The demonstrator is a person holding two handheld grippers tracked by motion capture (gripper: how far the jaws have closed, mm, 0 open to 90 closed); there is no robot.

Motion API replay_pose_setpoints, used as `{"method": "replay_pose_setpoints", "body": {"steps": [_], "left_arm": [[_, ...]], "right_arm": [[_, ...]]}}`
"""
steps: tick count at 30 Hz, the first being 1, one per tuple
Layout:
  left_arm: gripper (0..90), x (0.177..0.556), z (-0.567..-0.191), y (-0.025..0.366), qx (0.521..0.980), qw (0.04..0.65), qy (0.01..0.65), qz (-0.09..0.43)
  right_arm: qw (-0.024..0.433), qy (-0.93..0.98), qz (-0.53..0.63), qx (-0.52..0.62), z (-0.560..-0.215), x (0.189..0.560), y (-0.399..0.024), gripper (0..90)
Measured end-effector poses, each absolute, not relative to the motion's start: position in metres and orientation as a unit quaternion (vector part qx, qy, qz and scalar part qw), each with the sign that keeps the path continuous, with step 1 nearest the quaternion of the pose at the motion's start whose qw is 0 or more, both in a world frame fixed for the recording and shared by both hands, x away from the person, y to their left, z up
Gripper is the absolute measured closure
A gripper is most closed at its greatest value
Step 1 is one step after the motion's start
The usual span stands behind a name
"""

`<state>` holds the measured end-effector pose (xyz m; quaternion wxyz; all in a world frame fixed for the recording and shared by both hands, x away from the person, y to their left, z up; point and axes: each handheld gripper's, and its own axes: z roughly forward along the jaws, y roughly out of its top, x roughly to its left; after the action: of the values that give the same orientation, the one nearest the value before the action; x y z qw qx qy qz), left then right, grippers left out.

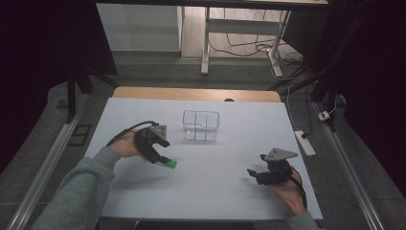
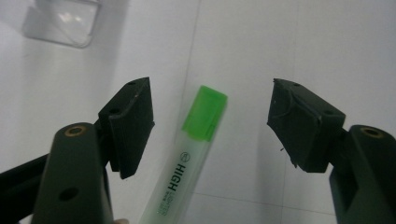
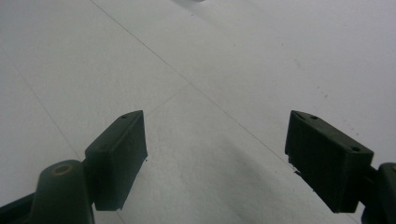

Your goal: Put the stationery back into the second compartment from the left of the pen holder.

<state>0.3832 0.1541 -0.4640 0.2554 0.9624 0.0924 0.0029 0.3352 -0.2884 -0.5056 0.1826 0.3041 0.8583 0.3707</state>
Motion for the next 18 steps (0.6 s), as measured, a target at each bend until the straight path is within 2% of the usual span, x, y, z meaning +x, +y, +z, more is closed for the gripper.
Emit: {"method": "replay_pose_setpoints", "body": {"steps": [18], "left_arm": [[29.4,0.388,-0.491,0.134,0.979,0.197,0.060,-0.005]], "right_arm": [[0.179,0.859,0.370,0.305,-0.507,0.335,-0.288,19.8]]}}
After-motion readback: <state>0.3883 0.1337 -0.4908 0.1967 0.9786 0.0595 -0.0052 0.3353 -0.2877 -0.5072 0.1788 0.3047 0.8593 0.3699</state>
